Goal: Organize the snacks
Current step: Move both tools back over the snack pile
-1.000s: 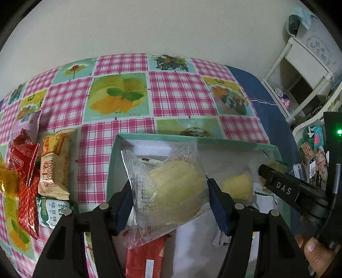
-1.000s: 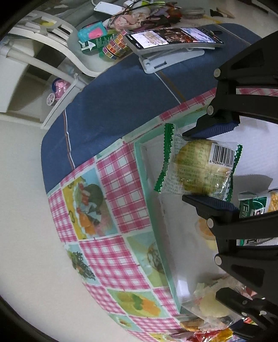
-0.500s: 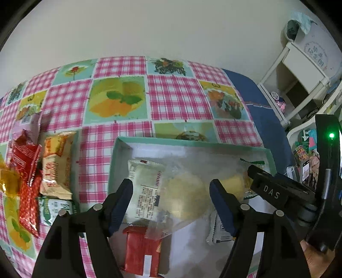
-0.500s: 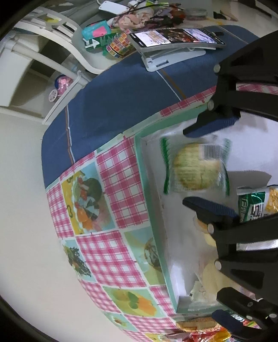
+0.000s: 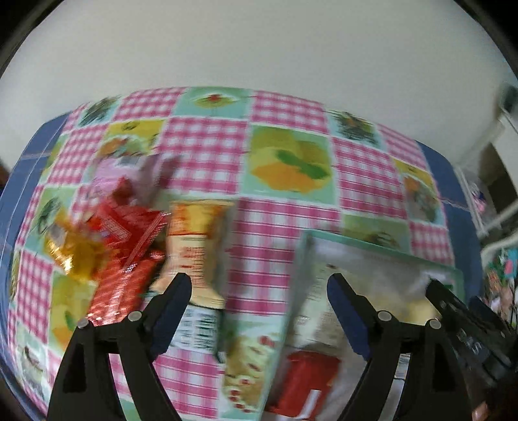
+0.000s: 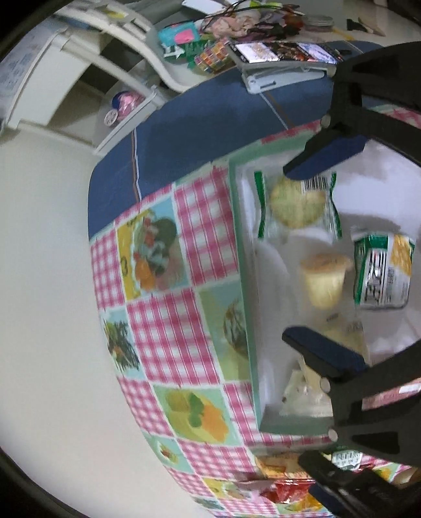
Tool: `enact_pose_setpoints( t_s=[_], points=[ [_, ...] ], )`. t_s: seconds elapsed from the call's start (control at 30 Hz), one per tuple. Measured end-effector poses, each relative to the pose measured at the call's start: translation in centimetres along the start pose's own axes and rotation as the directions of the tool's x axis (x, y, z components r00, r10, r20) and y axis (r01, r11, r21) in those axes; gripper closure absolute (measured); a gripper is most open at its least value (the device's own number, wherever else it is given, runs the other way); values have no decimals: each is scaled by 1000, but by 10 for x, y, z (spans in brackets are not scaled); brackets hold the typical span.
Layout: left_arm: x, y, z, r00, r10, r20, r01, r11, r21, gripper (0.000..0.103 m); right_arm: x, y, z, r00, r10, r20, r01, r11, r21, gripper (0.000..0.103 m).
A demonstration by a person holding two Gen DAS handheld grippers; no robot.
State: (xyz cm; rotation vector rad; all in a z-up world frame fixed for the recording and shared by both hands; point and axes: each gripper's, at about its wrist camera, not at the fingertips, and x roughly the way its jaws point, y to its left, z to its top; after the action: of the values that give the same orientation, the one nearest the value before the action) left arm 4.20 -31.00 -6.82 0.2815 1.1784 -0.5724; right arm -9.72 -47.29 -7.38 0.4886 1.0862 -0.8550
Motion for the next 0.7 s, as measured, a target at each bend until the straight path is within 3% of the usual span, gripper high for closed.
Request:
enact_pose_setpoints(
  t_s=[0.07, 0.27, 0.47, 0.7],
  points=[
    [2, 16, 4, 1000, 23, -7, -23, 999, -47, 0, -2, 11, -1, 1000, 12, 4, -12, 1000, -24, 0],
    [-6, 61, 11, 996, 83, 10, -81, 984, -159, 0, -13, 41, -3, 998, 59, 28, -57, 996, -66, 0],
    [-14, 99, 13, 990, 140, 14, -134, 968, -214, 0, -22, 77, -9, 990, 135, 42, -130, 986, -102, 0],
    [-27, 152, 14, 983, 182, 16, -170, 940, -296, 0, -15, 127, -20, 959, 281, -31, -282, 950, -134, 0]
  ],
)
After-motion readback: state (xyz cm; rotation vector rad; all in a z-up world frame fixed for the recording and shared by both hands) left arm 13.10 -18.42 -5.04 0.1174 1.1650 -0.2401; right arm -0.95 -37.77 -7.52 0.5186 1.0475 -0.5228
